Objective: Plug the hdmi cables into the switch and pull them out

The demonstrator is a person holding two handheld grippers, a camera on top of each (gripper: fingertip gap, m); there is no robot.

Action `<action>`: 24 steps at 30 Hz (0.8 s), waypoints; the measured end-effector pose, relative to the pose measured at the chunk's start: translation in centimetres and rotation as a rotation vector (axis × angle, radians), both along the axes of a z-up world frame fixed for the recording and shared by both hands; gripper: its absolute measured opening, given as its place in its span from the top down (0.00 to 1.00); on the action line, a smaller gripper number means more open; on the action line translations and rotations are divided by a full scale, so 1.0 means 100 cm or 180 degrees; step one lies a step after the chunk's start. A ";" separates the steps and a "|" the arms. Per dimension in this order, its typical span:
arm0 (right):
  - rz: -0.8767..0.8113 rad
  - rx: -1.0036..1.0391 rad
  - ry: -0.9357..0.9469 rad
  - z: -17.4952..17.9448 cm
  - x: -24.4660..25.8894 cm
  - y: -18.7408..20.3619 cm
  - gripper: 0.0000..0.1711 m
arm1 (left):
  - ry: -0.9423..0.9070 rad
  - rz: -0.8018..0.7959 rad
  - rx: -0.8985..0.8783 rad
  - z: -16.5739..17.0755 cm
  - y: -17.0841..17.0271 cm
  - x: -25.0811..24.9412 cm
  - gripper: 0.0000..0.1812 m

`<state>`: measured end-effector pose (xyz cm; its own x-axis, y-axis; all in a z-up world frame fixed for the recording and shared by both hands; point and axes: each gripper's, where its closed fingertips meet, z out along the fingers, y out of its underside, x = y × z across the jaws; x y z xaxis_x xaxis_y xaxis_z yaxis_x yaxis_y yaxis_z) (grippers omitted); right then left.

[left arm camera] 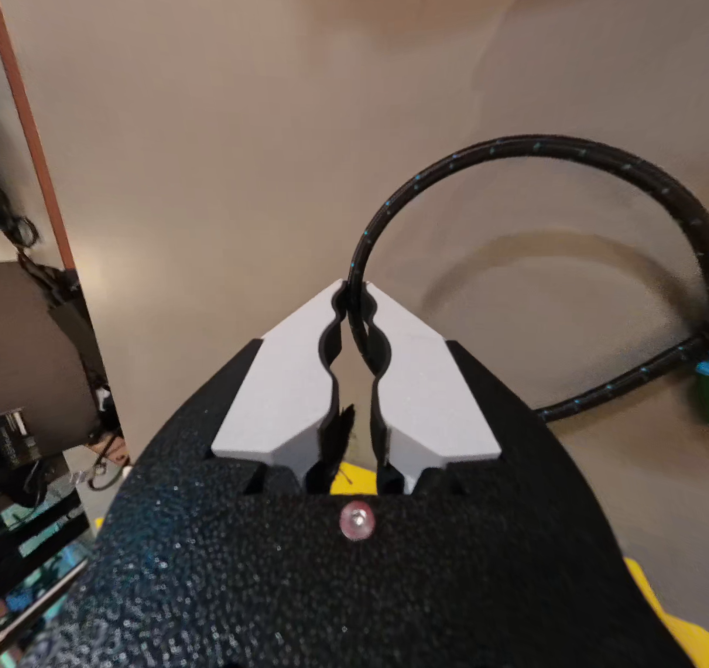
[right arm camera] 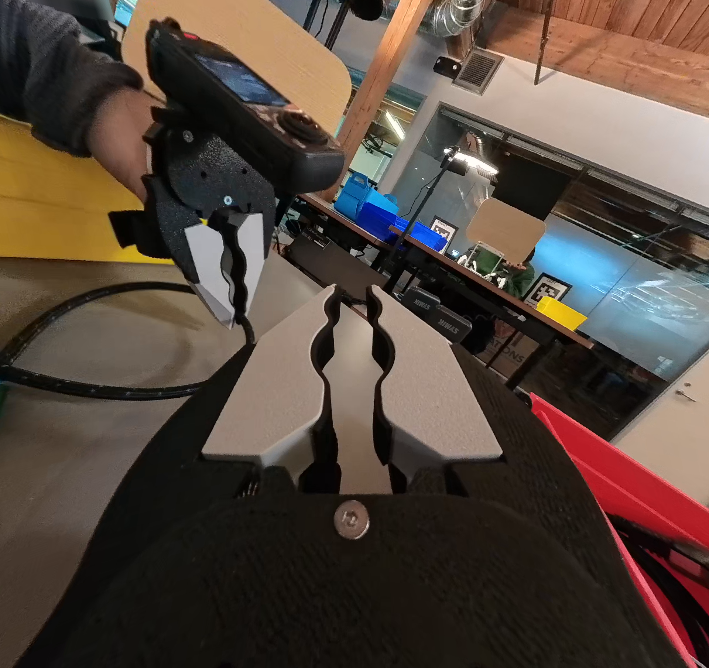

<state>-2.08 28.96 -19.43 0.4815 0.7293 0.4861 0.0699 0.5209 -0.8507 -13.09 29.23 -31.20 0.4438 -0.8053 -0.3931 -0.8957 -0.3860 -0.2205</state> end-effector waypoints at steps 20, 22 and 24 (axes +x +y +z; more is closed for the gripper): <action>0.0024 0.0023 -0.0063 -0.003 -0.003 -0.002 0.93 | -0.1308 0.2582 0.1110 0.133 -0.019 -0.180 0.83; 0.0028 0.0034 -0.0081 -0.004 -0.004 -0.002 0.93 | -0.1380 0.2811 0.0742 0.113 -0.027 -0.189 0.83; 0.0033 0.0035 -0.0092 -0.005 -0.004 -0.003 0.93 | -0.1677 0.2815 0.0339 0.091 -0.027 -0.180 0.90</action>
